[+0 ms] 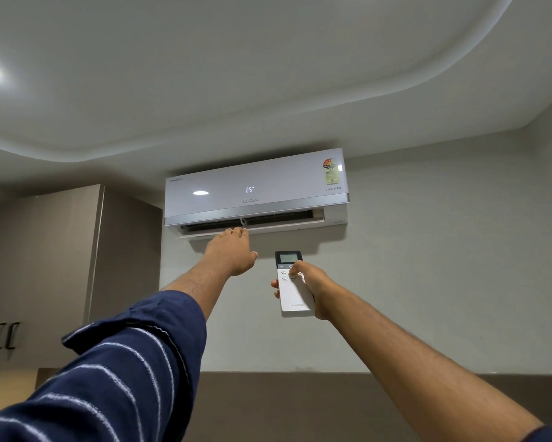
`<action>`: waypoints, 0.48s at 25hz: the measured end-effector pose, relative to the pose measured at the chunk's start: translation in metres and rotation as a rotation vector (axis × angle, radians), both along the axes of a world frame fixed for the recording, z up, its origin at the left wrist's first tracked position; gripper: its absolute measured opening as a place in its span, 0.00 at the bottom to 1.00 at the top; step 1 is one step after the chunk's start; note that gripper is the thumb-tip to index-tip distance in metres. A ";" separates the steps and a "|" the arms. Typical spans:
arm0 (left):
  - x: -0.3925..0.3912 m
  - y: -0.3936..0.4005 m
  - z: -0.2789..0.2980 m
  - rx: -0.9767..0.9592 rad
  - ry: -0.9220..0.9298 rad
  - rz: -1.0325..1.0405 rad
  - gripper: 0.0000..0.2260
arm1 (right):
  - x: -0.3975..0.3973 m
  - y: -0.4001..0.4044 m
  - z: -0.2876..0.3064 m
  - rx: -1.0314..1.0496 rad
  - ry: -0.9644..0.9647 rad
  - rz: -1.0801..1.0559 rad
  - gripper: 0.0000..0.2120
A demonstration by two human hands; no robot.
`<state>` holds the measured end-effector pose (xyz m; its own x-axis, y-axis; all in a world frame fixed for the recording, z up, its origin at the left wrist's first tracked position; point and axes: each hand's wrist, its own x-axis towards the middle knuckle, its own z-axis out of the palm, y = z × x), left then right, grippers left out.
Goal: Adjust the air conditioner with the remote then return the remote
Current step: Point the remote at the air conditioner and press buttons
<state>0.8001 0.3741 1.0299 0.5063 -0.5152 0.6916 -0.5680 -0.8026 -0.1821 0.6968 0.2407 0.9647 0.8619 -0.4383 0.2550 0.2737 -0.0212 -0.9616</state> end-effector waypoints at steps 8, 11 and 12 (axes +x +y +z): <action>0.001 -0.036 -0.040 0.047 0.081 -0.071 0.31 | -0.022 -0.029 -0.031 -0.037 0.054 -0.043 0.10; -0.007 -0.059 -0.061 0.066 0.127 -0.144 0.30 | -0.040 -0.046 -0.051 -0.038 0.063 -0.093 0.10; -0.010 -0.070 -0.070 0.078 0.143 -0.174 0.30 | -0.048 -0.052 -0.059 -0.026 0.064 -0.119 0.10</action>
<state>0.7896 0.3045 0.9603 0.4953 -0.6523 0.5738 -0.7207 -0.6773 -0.1478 0.6489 0.1884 0.9059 0.8190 -0.5325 0.2137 0.2057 -0.0752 -0.9757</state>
